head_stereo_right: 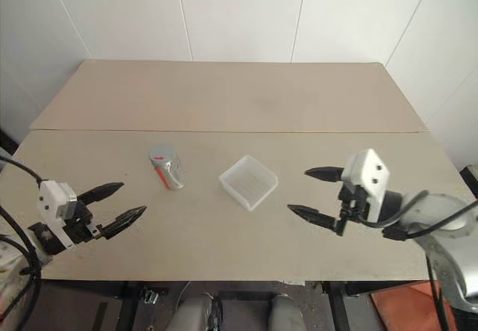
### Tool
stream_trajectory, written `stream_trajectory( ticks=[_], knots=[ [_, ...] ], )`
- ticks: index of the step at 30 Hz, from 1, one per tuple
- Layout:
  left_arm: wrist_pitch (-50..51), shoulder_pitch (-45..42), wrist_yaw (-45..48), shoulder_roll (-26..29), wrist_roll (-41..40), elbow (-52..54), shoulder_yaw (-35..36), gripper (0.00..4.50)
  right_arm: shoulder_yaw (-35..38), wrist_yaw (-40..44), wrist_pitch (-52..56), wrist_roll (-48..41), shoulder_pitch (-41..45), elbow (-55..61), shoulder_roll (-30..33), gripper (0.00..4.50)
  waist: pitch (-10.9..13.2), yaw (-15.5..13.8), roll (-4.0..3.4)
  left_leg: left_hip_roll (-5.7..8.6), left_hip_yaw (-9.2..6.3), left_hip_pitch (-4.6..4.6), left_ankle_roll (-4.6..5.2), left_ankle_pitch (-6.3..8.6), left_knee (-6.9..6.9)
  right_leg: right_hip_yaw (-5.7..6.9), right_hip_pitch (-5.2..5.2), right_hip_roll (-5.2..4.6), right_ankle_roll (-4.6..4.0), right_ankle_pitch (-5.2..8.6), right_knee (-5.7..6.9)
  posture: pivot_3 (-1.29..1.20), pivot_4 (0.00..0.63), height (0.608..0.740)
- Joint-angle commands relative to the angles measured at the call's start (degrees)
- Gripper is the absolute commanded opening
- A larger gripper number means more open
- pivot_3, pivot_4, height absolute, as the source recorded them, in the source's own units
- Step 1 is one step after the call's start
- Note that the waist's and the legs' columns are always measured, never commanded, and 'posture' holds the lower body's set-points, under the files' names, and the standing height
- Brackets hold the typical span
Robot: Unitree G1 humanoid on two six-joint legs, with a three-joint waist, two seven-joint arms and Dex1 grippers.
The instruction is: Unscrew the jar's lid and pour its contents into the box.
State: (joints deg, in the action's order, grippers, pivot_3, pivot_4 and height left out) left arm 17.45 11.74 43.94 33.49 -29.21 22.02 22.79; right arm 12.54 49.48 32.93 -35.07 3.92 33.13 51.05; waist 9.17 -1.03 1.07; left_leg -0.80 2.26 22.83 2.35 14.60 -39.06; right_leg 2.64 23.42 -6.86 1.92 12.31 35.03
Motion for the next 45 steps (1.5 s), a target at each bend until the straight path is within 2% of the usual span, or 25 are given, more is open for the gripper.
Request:
stream_trajectory(
  ticks=[1, 8, 14, 21, 32, 36, 41, 45],
  knots=[
    [-2.11, -0.2, -4.02, -2.44, 2.89, 3.74, -3.46, 4.47, -0.32, -2.87, 1.7, -0.63, 2.35, 2.78, -0.58, 4.5, 0.01, -0.27, 0.01, 0.0, 0.0, 0.01, 0.0, 0.0, -0.02, 0.01, 0.0, 0.0, 0.0, -0.01, 0.0, 0.0, 0.15, 0.74],
    [-1.9, -6.64, -9.17, -5.99, 7.07, 1.29, -10.12, 4.47, -1.01, -2.74, 2.84, -0.49, 4.11, 4.65, 0.82, 4.5, 0.01, -0.65, 0.02, 0.03, 0.01, 0.01, 0.01, 0.0, -0.04, 0.0, 0.0, 0.02, -0.02, -0.04, 0.0, 0.0, 0.15, 0.74],
    [-5.53, -14.27, -12.12, -8.23, 11.26, -7.48, -12.08, 4.47, -1.27, -3.51, 2.49, 0.35, 4.86, 5.79, 0.89, 4.5, 0.01, -0.39, 0.02, -0.01, 0.01, -0.01, 0.01, 0.0, -0.04, -0.02, -0.03, 0.2, -0.02, -0.06, -0.02, 0.0, 0.15, 0.74],
    [-8.86, -18.56, -13.03, -10.51, 13.59, -12.58, -14.75, 4.47, -0.36, -4.34, 2.49, 0.56, 4.34, 7.83, 1.04, 4.5, 0.01, -0.41, 0.03, -0.02, 0.01, -0.01, 0.01, 0.0, -0.05, -0.03, -0.03, 0.19, -0.02, -0.07, -0.01, 0.0, 0.15, 0.74],
    [-15.88, -24.77, -20.18, -17.25, 19.33, -20.99, -17.64, 4.47, -0.25, -4.55, 1.8, 1.24, 3.59, 8.0, 0.91, 4.5, 0.02, -0.54, 0.05, -0.01, 0.01, 0.01, 0.01, 0.0, -0.1, -0.04, -0.04, 0.19, 0.0, -0.11, -0.02, 0.0, 0.15, 0.74],
    [-17.02, -26.07, -20.42, -18.35, 19.8, -22.83, -18.38, 3.61, -0.38, -4.02, 1.48, 1.44, 3.59, 7.53, 0.95, 4.5, 0.02, -0.52, 0.05, 0.0, 0.01, 0.0, 0.01, 0.0, -0.1, -0.04, -0.04, 0.2, 0.0, -0.12, -0.01, 0.0, 0.15, 0.74],
    [-16.76, -26.57, -20.72, -18.59, 19.81, -22.79, -18.41, 1.96, 0.03, -3.34, 1.34, -0.61, 4.94, 6.05, -0.4, 4.5, 0.02, -0.45, 0.05, -0.01, 0.01, 0.0, 0.01, 0.0, -0.1, -0.04, -0.04, 0.2, 0.0, -0.12, -0.01, 0.0, 0.15, 0.74],
    [-13.57, -28.66, -17.98, -16.72, 17.76, -20.38, -18.28, 1.96, -0.42, -2.59, 2.59, -5.42, 9.32, 2.98, -2.94, 4.5, 0.04, -0.33, 0.08, -0.01, 0.01, 0.0, 0.01, 0.0, -0.12, -0.04, -0.05, 0.22, -0.02, -0.15, -0.01, 0.0, 0.15, 0.74]
  ],
)
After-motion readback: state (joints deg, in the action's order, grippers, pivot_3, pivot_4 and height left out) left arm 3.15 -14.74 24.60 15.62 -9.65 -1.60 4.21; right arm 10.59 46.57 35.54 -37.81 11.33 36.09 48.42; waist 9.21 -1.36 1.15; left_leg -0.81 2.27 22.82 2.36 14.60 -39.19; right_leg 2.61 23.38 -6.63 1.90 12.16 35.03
